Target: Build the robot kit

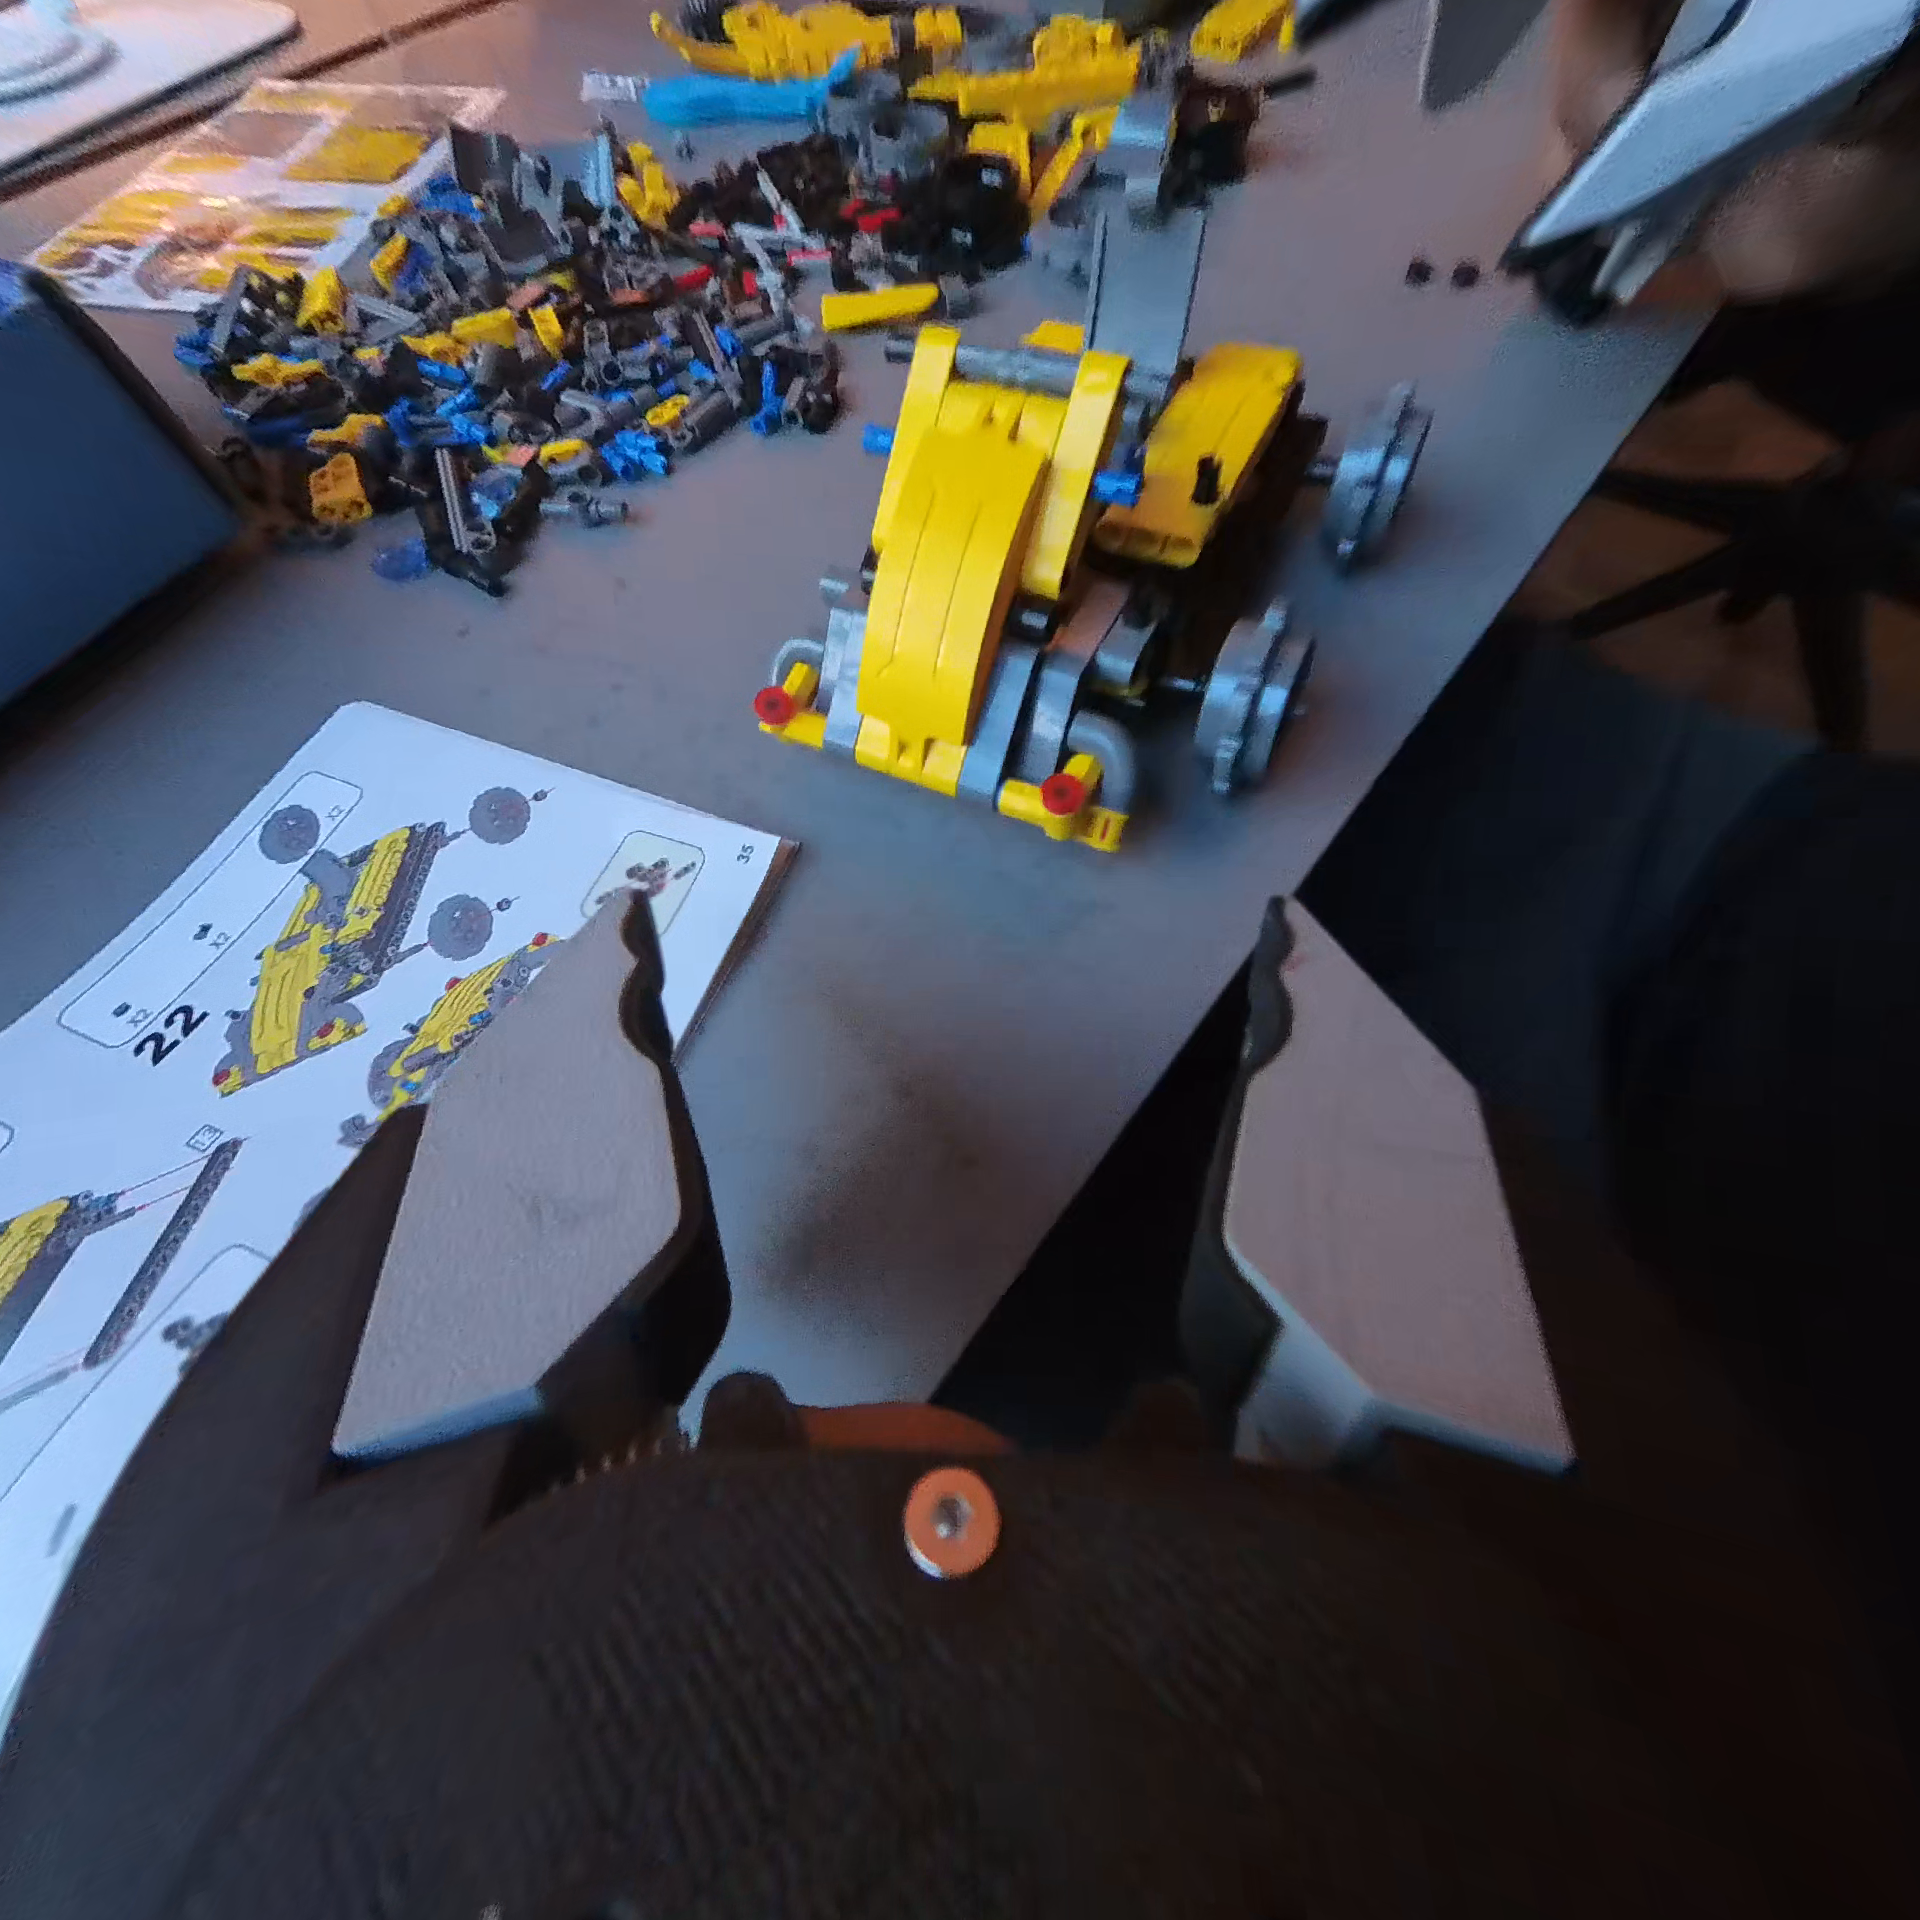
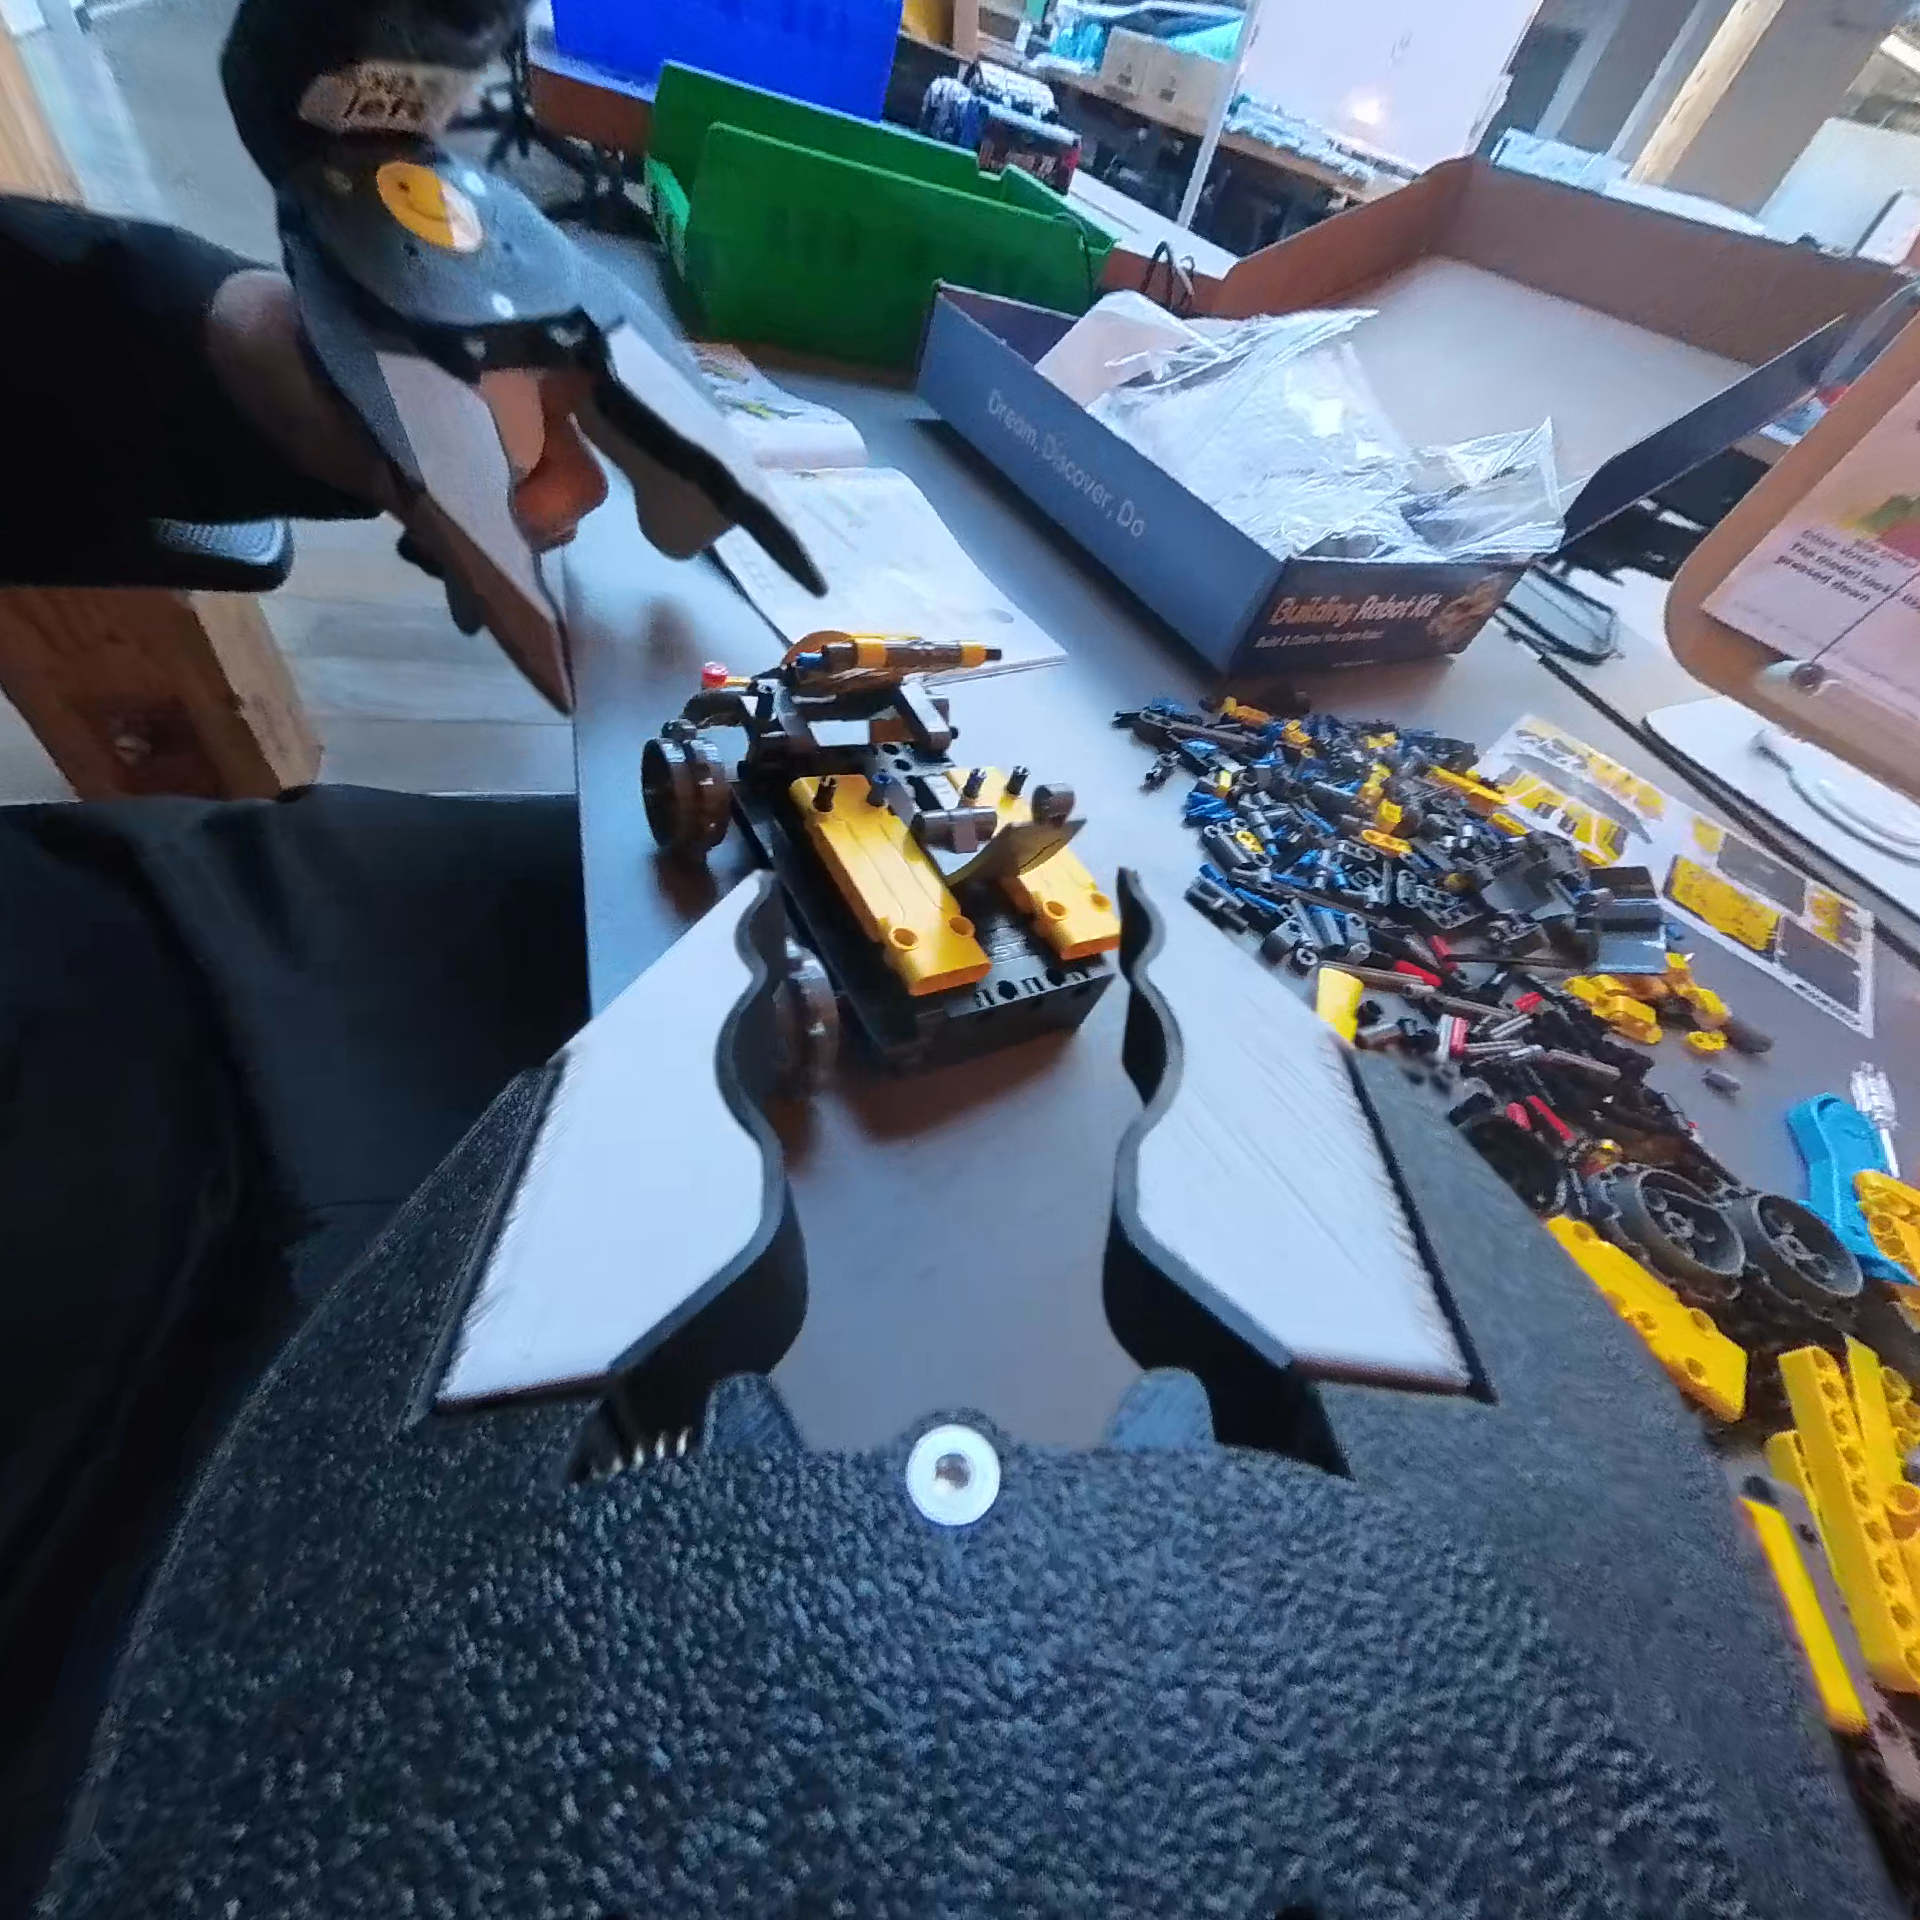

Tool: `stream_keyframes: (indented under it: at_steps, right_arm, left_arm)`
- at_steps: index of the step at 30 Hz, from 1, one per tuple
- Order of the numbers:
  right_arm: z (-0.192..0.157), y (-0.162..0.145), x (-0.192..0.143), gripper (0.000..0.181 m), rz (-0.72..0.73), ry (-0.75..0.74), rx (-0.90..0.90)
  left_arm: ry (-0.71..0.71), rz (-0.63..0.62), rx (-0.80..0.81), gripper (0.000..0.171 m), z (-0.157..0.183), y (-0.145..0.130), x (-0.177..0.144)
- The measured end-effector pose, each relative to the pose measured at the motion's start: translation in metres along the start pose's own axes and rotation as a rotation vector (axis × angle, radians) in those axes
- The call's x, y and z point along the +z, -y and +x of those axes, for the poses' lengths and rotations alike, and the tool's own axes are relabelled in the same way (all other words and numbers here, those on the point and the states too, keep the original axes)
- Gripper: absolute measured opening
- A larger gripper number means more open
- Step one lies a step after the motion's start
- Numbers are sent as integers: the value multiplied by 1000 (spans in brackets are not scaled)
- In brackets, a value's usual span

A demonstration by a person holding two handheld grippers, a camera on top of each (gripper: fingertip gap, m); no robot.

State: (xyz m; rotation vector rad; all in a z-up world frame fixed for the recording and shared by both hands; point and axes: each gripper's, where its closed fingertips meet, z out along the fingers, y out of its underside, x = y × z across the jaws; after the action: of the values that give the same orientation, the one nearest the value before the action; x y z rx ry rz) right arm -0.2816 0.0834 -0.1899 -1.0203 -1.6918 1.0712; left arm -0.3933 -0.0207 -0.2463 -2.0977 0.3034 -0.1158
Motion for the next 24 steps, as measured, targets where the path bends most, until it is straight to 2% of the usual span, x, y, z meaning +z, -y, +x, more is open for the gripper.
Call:
stream_keyframes:
  at_steps: [5, 11, 19, 24]
  right_arm:
    - [8, 10, -5, 66, 77, -72, -23]
    - [7, 7, -3, 66, 60, -96, -67]
    - [14, 8, -5, 66, 75, -112, -27]
    - [14, 9, -6, 66, 81, -125, -39]
  left_arm:
    - [-49, 11, 35, 107, 3, -2, 8]
    - [-126, 2, 58, 99, 13, -5, 9]
    - [-137, 22, 10, 95, 11, -1, 7]
    - [-94, 46, 15, 85, 7, 0, 7]
